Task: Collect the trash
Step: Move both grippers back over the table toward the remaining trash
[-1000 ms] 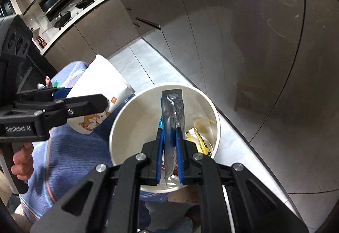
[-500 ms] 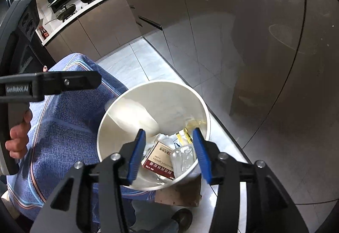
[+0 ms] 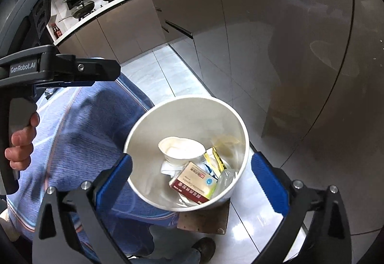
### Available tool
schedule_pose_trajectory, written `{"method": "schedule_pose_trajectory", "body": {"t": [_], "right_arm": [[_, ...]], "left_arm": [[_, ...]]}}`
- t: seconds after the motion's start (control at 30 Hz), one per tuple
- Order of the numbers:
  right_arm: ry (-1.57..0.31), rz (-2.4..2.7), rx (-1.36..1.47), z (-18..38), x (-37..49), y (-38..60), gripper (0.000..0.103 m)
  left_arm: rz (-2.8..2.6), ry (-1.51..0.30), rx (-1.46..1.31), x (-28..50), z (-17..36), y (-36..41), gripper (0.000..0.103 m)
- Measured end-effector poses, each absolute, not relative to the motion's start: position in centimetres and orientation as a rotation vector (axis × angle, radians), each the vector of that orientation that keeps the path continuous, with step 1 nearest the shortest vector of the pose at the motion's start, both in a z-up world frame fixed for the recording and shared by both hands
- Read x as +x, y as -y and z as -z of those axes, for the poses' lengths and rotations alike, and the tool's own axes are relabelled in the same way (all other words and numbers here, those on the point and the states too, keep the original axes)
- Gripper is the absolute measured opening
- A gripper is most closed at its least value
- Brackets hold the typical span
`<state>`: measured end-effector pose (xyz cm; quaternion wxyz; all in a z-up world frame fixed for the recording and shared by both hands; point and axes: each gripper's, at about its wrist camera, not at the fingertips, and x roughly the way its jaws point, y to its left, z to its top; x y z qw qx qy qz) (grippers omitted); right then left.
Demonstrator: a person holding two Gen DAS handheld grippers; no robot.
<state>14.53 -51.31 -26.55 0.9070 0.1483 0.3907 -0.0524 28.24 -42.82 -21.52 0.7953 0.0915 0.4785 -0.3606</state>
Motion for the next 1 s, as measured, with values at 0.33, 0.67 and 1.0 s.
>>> {"method": "schedule_pose_trajectory", "body": {"t": [0.33,0.67,1.0], "right_arm": [[-0.796,0.055,0.315,21.5,14.6,48.4,0.1],[-0.756,-0.05,0.185,16.2,15.7,41.7,0.1],[-0.753,-0.155,0.092,12.9,18.2,34.4,0.1]], "left_arm": [[0.636,-0.895,0.221,26.0,15.5,35.9,0.095],[0.525,-0.828,0.173,23.9,10.7,26.9,0.095],[0.401,-0.828,0.118,24.8,10.3,15.4,0.095]]}}
